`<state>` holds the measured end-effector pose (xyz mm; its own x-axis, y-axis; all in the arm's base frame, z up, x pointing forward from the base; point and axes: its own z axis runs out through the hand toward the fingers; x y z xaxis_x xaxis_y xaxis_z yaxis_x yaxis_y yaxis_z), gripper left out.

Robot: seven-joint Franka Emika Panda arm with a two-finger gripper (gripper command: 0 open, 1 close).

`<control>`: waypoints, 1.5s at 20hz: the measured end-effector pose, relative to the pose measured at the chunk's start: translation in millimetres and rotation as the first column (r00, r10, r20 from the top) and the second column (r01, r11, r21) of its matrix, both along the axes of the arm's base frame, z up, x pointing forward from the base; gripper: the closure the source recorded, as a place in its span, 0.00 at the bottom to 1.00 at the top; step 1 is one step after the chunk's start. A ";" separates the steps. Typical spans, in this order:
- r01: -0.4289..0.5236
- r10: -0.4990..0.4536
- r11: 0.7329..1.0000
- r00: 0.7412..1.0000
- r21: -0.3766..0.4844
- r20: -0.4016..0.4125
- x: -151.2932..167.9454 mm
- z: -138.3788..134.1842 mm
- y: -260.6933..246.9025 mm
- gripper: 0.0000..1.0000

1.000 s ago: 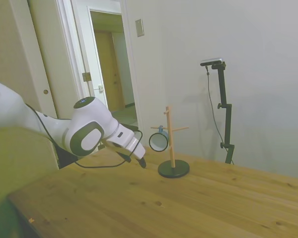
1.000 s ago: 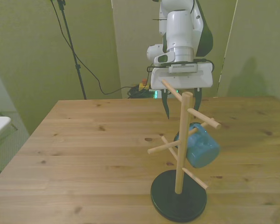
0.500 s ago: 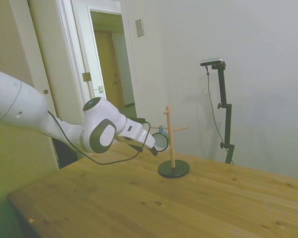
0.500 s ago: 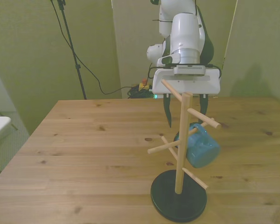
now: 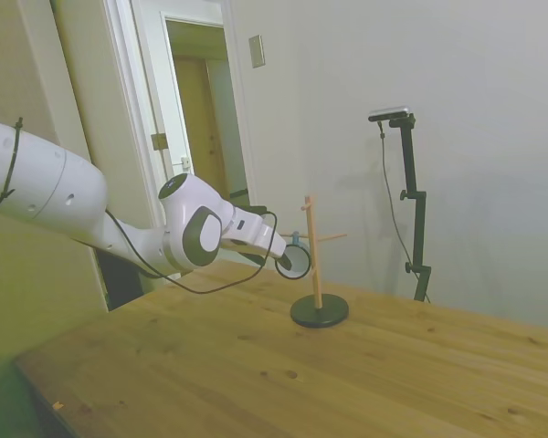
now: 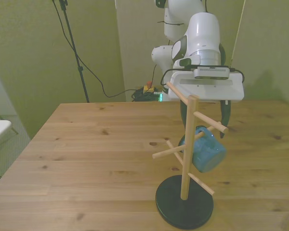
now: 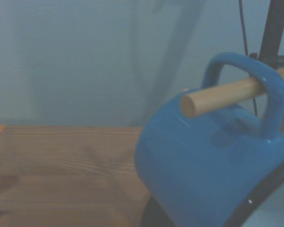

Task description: Unload the mug

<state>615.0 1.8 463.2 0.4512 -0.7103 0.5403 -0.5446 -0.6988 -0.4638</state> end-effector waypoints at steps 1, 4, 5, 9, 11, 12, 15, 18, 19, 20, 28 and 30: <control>-0.003 0.003 1.000 1.000 -0.001 0.004 4.2 0.0 3.6 0.00; -0.012 0.012 1.000 1.000 0.002 0.010 15.8 -1.5 12.0 0.00; -0.014 0.014 1.000 1.000 0.002 0.010 19.5 -2.8 14.1 0.00; -0.015 0.015 1.000 1.000 -0.001 0.008 35.7 -6.9 16.8 0.00; -0.014 0.014 1.000 1.000 -0.003 0.005 42.3 -8.7 17.6 0.00; -0.013 0.013 1.000 1.000 -0.004 0.003 44.6 -9.3 17.9 1.00; -0.011 0.011 1.000 1.000 -0.006 -0.001 47.1 -9.1 17.7 1.00; -0.007 0.007 1.000 1.000 -0.007 -0.011 47.6 -9.0 18.4 1.00; -0.007 0.006 1.000 1.000 -0.006 -0.014 47.8 -8.8 19.0 1.00; -0.006 0.006 1.000 1.000 -0.006 -0.017 48.0 -8.7 19.8 1.00; -0.003 0.003 1.000 0.999 -0.001 -0.036 52.8 -6.7 25.5 1.00; 0.000 0.000 1.000 0.999 0.001 -0.040 53.7 -6.0 25.4 1.00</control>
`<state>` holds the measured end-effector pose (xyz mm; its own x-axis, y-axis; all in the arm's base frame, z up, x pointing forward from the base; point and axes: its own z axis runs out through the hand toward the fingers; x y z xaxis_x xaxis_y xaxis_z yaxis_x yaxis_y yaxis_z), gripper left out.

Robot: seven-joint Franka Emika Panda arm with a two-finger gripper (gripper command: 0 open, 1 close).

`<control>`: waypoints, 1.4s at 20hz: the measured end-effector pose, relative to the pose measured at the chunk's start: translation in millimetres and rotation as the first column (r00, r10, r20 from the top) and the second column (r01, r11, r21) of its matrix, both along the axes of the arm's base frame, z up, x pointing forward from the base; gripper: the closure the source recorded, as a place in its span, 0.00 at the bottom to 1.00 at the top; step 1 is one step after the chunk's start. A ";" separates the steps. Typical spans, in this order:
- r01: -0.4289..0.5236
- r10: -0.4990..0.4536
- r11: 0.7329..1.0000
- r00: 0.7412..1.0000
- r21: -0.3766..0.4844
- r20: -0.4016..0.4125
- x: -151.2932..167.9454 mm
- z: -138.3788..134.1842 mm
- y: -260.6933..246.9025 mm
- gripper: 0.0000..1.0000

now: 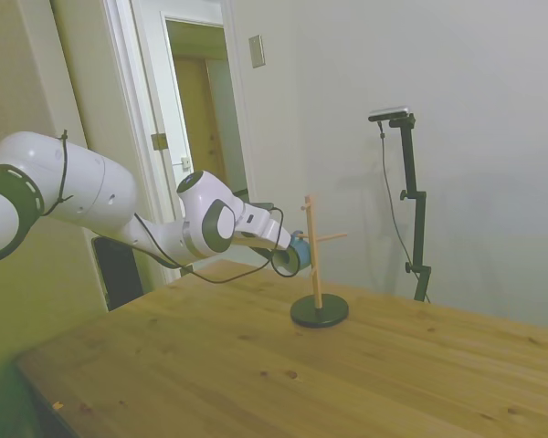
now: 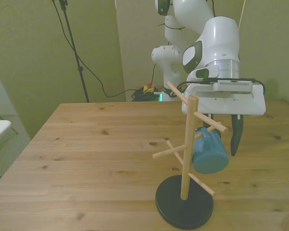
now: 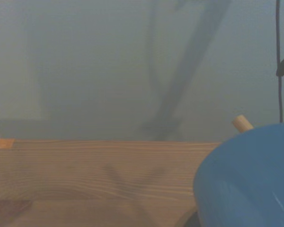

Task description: Unload the mug

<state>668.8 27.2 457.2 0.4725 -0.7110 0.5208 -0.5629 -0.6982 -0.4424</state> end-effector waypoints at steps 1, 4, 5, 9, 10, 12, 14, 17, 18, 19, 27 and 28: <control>0.002 -0.002 1.000 1.000 0.002 -0.001 0.3 0.2 -0.3 1.00; 0.003 -0.003 1.000 1.000 0.008 -0.002 1.1 0.9 -1.0 1.00; 0.004 -0.004 1.000 1.000 0.008 -0.002 1.2 1.0 -1.4 1.00; 0.004 -0.004 1.000 1.000 0.010 -0.002 1.3 1.0 -1.6 1.00; 0.003 -0.003 1.000 1.000 0.011 -0.002 1.3 1.1 -1.3 1.00; 0.004 -0.003 1.000 1.000 0.012 -0.001 1.3 1.4 -1.4 1.00; 0.002 -0.002 1.000 1.000 0.014 0.000 1.0 2.5 -0.6 1.00; 0.001 -0.001 1.000 1.000 0.015 0.004 0.2 4.8 -0.4 1.00; 0.000 0.000 1.000 1.000 0.015 0.005 -0.6 5.9 0.1 1.00; 0.000 0.000 1.000 1.000 0.015 0.007 -1.8 7.5 0.5 1.00; -0.014 0.014 1.000 1.000 0.015 0.015 -18.3 20.6 8.8 1.00; -0.016 0.016 1.000 1.000 0.014 0.017 -19.0 22.1 10.0 1.00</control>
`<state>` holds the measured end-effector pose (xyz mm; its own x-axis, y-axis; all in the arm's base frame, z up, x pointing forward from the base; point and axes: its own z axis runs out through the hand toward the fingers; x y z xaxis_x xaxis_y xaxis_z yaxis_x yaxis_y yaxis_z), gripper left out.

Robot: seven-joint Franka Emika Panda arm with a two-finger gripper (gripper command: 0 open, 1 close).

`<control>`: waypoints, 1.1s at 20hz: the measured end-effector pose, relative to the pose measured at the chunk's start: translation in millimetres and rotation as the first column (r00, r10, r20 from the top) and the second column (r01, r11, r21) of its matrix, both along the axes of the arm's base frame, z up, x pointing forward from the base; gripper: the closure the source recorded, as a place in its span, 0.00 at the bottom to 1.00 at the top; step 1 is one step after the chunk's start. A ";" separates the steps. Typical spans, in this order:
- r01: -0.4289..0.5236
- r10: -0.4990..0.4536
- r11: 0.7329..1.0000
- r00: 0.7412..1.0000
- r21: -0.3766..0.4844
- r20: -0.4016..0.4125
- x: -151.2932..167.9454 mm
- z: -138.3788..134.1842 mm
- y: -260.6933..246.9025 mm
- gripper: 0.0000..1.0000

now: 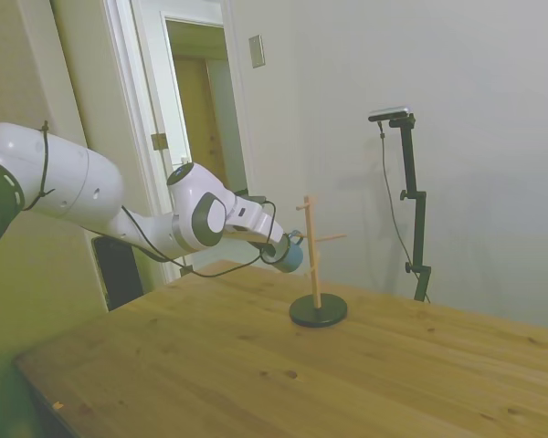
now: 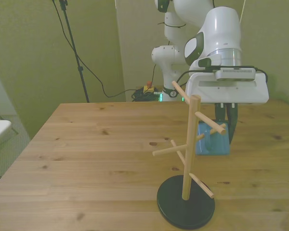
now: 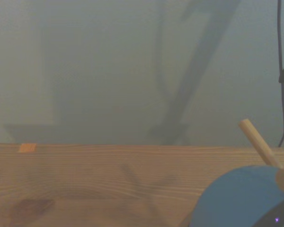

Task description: Unload the mug

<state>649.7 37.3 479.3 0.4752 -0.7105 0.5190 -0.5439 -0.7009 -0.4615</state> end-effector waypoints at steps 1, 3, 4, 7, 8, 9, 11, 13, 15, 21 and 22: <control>-0.003 0.003 1.000 1.000 -0.002 0.002 -0.5 1.4 1.1 1.00; -0.009 0.009 1.000 1.000 -0.005 0.006 -1.4 4.0 4.5 1.00; -0.013 0.013 1.000 1.000 -0.006 0.009 -2.1 5.9 6.6 1.00; -0.024 0.024 1.000 1.000 -0.008 0.020 -6.3 13.8 13.8 1.00; -0.026 0.026 1.000 0.999 -0.008 0.022 -8.4 15.9 15.5 1.00; -0.029 0.029 1.000 0.999 -0.009 0.024 -10.2 17.6 16.9 1.00; -0.031 0.031 0.999 0.999 -0.010 0.024 -12.8 19.1 18.5 1.00; -0.033 0.033 0.999 0.999 -0.010 0.021 -13.1 17.9 19.9 1.00; -0.035 0.035 0.999 0.999 -0.011 0.014 -13.0 15.9 22.0 1.00; -0.057 0.056 0.998 0.998 -0.029 -0.010 -14.5 13.0 35.9 1.00; -0.065 0.065 0.997 0.998 -0.034 -0.011 -15.0 13.2 40.3 1.00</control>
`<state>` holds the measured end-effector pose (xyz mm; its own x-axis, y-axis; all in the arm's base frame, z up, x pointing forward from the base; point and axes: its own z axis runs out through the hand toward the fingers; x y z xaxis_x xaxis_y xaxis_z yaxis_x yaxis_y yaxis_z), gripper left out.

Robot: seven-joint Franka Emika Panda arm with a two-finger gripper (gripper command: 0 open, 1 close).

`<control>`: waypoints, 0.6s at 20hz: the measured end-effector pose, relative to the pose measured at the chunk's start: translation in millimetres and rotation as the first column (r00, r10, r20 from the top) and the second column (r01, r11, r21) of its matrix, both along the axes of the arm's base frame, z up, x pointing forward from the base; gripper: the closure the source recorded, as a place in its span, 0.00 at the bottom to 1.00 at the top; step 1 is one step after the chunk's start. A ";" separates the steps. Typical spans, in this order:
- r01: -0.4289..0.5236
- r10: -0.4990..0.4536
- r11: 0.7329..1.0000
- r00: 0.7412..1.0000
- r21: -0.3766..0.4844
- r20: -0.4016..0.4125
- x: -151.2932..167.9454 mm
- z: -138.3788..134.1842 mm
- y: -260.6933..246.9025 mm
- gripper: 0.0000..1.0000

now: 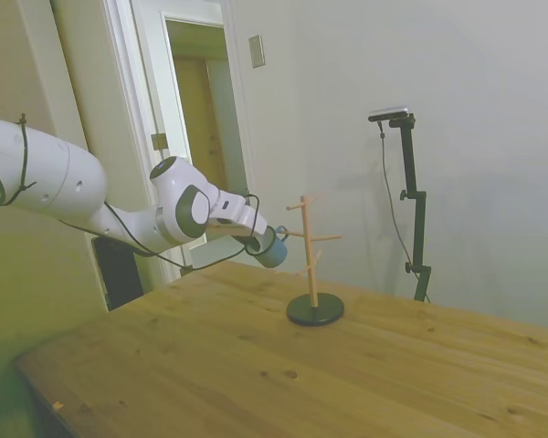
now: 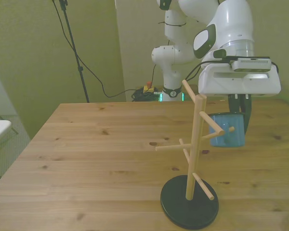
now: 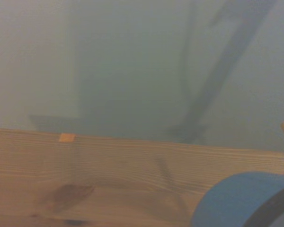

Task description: Unload the mug

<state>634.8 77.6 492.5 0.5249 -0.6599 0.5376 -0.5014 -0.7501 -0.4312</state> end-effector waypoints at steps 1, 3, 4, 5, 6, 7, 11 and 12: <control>-0.009 0.009 1.000 1.000 -0.007 0.000 -0.4 0.4 4.5 1.00; -0.026 0.026 0.999 1.000 -0.021 -0.001 -1.6 1.0 14.6 1.00; -0.031 0.030 0.999 1.000 -0.025 -0.006 -2.3 0.7 19.6 1.00; -0.036 0.036 0.999 0.999 -0.027 -0.013 -3.3 -0.2 24.5 1.00; -0.041 0.040 0.999 0.999 -0.029 -0.026 -5.3 -1.7 30.2 1.00; -0.046 0.045 0.999 0.998 -0.027 -0.044 -9.1 -4.2 36.8 1.00; -0.055 0.055 0.998 0.993 0.011 -0.102 -36.1 -1.0 57.7 1.00; -0.057 0.059 0.998 0.991 0.018 -0.119 -44.9 0.4 60.0 1.00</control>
